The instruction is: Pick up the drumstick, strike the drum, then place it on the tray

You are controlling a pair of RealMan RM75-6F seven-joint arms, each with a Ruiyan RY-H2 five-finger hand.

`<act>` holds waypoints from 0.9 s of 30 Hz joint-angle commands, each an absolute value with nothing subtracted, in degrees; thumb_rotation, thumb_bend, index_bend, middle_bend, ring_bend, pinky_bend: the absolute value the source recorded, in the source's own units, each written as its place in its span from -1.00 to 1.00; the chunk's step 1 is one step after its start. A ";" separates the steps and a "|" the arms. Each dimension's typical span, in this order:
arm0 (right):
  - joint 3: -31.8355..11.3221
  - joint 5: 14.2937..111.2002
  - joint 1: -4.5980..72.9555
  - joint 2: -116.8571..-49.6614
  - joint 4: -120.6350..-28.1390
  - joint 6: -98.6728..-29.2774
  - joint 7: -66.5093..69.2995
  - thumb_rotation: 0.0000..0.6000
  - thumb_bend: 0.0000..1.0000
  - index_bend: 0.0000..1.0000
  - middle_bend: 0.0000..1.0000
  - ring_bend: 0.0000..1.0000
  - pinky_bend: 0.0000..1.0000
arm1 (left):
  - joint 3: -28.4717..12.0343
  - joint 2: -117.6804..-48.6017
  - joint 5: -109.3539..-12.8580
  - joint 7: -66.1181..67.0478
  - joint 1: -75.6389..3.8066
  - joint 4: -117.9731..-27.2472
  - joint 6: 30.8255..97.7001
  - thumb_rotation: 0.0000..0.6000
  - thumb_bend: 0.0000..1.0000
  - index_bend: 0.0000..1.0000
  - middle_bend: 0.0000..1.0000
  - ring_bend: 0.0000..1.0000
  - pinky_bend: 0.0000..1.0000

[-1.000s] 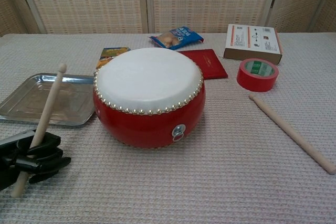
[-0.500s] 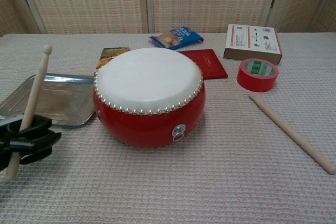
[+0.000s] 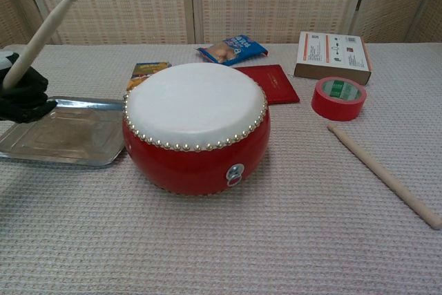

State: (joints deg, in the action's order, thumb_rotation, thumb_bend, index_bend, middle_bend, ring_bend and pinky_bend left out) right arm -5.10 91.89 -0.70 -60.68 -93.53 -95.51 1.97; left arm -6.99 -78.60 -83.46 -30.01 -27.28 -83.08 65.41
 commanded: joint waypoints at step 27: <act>-4.88 91.69 -0.81 -61.51 -89.90 -96.17 6.85 1.00 -0.51 -0.86 -0.66 -1.00 -0.98 | -12.00 -80.96 -75.84 18.61 -38.42 -84.56 60.47 1.00 -0.01 1.00 1.00 1.00 1.00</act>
State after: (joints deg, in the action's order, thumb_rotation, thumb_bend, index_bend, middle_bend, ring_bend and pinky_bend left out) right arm -4.89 91.71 -0.81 -61.49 -89.92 -96.19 6.83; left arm -9.56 -82.32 -78.99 25.22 -39.41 -80.90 59.33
